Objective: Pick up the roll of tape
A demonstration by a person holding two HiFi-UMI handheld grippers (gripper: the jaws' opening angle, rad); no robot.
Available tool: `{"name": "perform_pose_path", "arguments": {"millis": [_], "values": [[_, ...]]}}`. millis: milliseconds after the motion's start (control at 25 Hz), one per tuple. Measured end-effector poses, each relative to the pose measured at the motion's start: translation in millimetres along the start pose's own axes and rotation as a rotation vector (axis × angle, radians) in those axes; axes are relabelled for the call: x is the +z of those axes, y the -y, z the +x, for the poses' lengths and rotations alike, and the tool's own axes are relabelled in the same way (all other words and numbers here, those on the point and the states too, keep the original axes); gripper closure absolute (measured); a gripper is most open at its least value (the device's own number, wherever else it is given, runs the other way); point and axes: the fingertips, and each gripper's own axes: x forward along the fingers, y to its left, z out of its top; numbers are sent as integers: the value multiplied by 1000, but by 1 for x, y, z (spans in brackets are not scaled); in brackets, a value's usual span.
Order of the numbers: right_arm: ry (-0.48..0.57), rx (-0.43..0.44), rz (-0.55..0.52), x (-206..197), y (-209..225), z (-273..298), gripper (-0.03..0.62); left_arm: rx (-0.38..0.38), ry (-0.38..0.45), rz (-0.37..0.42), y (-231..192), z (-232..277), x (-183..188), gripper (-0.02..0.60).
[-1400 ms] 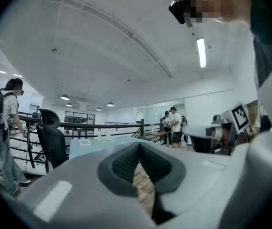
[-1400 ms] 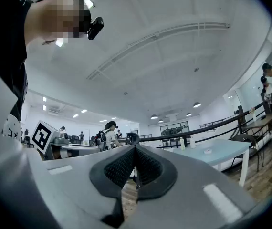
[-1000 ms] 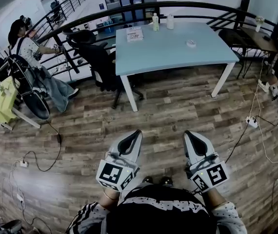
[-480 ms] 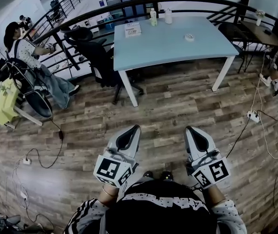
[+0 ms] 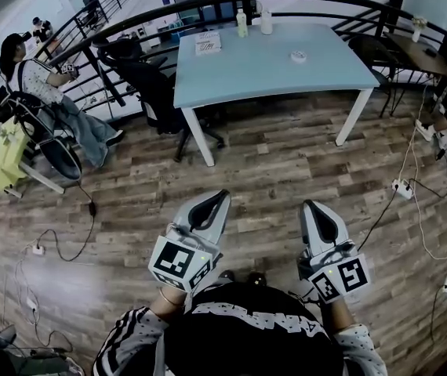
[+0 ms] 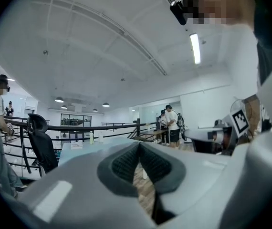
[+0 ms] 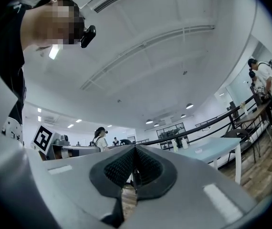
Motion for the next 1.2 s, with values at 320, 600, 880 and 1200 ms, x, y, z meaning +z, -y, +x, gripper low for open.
{"name": "perform_pose_path", "arguments": {"millis": [320, 600, 880, 1200], "values": [[9, 4, 13, 3, 31, -24, 589, -8, 2, 13, 33, 22, 2, 581], [12, 19, 20, 5, 41, -31, 589, 8, 2, 9, 43, 25, 3, 581], [-8, 27, 36, -2, 43, -24, 589, 22, -20, -13, 35, 24, -4, 581], [-28, 23, 11, -14, 56, 18, 589, 29, 1, -41, -2, 46, -17, 581]]}}
